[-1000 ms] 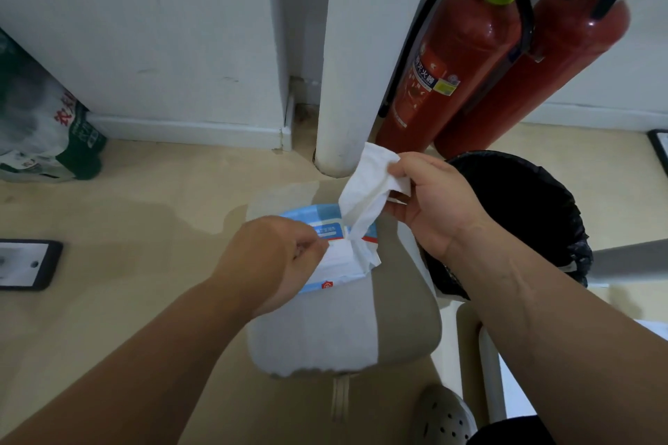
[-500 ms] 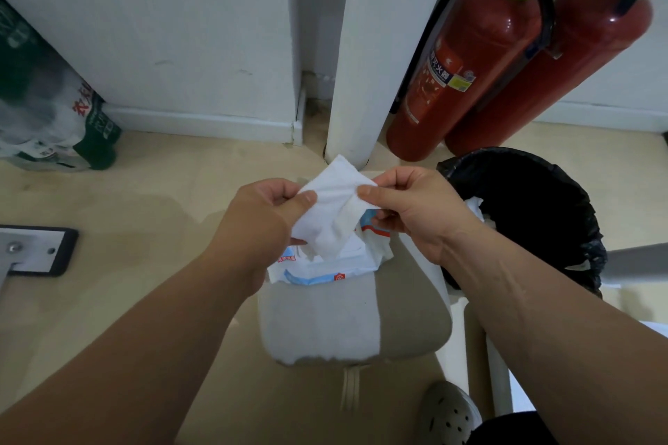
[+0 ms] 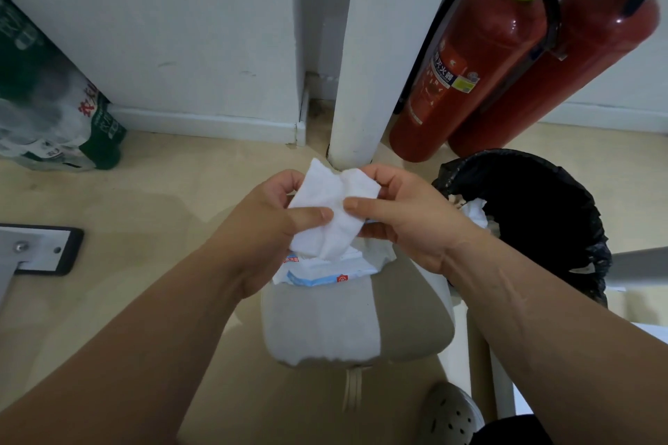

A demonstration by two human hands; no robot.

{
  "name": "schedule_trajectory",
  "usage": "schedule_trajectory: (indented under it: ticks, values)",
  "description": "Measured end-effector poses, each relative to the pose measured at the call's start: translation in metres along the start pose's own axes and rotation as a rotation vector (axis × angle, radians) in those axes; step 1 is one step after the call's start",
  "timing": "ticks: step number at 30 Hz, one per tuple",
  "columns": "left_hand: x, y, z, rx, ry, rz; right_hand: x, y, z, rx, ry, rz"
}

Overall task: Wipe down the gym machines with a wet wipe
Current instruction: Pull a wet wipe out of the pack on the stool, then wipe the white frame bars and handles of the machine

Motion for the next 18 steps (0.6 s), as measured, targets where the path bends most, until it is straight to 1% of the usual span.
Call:
schedule_trajectory:
  ticks: [3,7,11,13,15,18]
  values:
    - [0.004,-0.002,-0.001,0.037,-0.021,0.131,-0.003,-0.002,-0.002,0.038,0.036,-0.019]
    - [0.025,-0.003,0.005,-0.028,-0.081,0.240,-0.024,-0.010,-0.001,0.032,0.092,-0.060]
    - [0.054,-0.006,0.028,-0.023,-0.110,0.382,-0.046,-0.019,0.012,0.035,0.107,-0.181]
    - [0.074,-0.016,0.046,-0.081,-0.097,0.447,-0.060,-0.026,0.027,0.052,0.100,-0.215]
    - [0.099,-0.031,0.064,-0.105,-0.040,0.478,-0.084,-0.036,0.045,0.039,0.096,-0.214]
    - [0.140,-0.049,0.097,-0.036,0.031,0.450,-0.131,-0.050,0.075,0.020,0.101,-0.232]
Point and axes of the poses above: each hand's wrist, its own z-axis away from the middle knuckle, its own y-axis out of the back of the hand, x = y × z, the point moved 3 cm from there along -z, towards the middle knuckle, and after that the axes turned 13 degrees about -x, right-handed, at the moved point
